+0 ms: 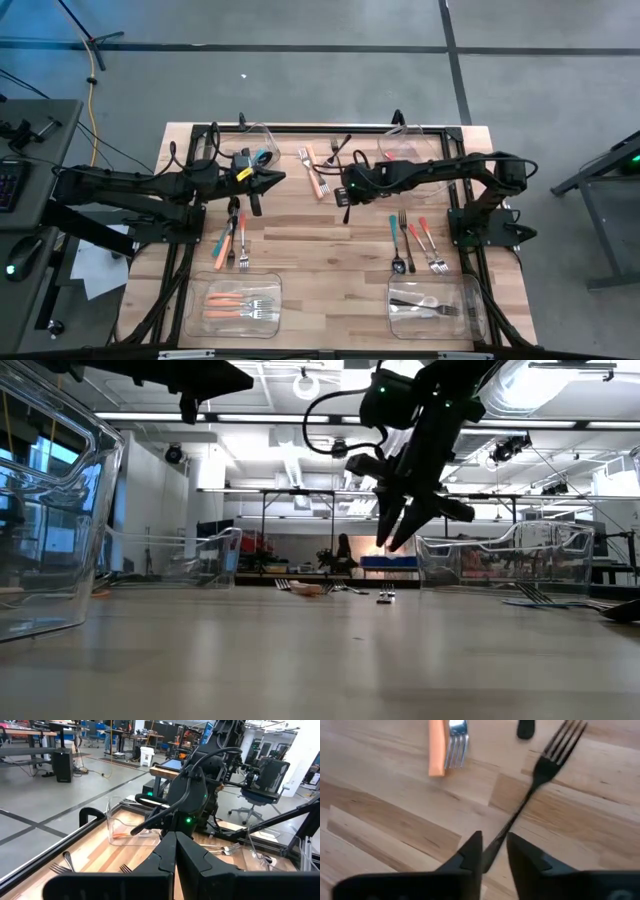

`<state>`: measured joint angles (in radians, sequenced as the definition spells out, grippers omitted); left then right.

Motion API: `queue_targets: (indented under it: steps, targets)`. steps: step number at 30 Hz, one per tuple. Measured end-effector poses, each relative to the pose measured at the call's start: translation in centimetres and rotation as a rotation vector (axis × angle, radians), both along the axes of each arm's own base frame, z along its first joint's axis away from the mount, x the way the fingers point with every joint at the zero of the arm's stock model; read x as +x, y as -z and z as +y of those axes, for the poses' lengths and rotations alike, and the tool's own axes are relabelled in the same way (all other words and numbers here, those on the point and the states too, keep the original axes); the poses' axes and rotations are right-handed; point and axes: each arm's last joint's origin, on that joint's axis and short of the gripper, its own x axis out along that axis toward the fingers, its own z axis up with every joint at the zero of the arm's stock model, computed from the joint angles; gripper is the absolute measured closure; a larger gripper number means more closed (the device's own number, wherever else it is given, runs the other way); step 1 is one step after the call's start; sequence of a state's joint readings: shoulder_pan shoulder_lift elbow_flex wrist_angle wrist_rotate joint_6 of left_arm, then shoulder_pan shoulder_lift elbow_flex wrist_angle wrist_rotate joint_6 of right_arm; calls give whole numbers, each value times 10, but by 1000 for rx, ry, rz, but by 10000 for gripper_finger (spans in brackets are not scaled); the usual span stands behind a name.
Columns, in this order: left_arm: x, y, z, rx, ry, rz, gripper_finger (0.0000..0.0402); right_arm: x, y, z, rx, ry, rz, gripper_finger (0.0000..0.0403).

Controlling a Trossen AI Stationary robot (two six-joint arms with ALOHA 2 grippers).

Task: Sort silverware by color (type)
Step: Put the black fork into the bottom right transparent bin

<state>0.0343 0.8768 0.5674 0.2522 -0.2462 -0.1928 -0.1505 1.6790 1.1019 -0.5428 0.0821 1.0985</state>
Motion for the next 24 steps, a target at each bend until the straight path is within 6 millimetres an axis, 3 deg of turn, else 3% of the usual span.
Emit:
queue_targets:
  steps: [6, 9, 19, 24]
  targets:
    - [0, 0, 0, -14, -1, -4, 402, 5, 0, -1, -33, -41, -37, 274]
    - [0, 0, 0, -25, -1, -6, 401, 6, 0, -1, -52, -69, -39, 270]
    - [0, 0, 0, -39, -2, -10, 401, 4, 0, -3, -44, 76, -35, 269]
    - [0, 0, 0, -39, -2, -10, 401, 0, 1, -22, -69, 87, -14, 269]
